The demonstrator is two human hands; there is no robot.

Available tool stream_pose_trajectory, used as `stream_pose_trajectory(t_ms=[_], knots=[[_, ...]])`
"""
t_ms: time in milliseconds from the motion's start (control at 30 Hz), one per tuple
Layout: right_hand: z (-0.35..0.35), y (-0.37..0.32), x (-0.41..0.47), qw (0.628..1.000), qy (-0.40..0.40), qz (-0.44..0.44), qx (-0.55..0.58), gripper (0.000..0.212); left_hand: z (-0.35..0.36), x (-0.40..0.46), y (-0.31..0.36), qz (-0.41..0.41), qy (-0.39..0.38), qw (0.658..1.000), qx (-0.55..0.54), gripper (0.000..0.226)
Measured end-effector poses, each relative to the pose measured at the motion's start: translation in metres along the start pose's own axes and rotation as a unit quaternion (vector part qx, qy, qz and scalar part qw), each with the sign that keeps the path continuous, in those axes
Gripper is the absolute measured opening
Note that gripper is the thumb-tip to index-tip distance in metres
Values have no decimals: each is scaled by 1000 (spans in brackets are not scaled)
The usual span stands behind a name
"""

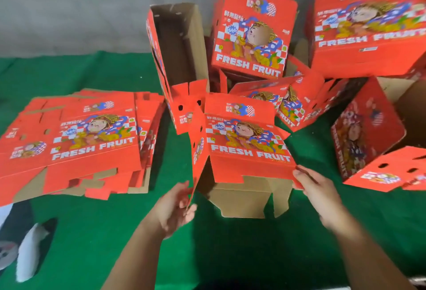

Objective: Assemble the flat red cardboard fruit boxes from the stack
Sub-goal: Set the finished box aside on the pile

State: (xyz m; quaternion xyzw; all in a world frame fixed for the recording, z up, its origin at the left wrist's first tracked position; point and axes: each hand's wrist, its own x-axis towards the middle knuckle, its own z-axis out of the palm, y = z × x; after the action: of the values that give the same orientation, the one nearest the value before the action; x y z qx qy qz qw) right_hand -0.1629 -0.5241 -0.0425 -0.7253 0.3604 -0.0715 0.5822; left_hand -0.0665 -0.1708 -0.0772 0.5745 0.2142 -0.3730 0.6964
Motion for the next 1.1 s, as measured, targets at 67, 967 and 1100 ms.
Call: stream_pose_trajectory(t_ms=[67, 967, 1100], knots=[[-2, -7, -4, 1000, 0, -1, 15, 27, 7, -6, 5, 23, 7, 990, 141, 56], [57, -79, -1, 960, -36, -232, -155, 72, 45, 16, 94, 467, 196, 777, 373, 39], [47, -102, 14, 964, -1, -222, -149, 57, 50, 3, 108, 493, 338, 631, 494, 22]])
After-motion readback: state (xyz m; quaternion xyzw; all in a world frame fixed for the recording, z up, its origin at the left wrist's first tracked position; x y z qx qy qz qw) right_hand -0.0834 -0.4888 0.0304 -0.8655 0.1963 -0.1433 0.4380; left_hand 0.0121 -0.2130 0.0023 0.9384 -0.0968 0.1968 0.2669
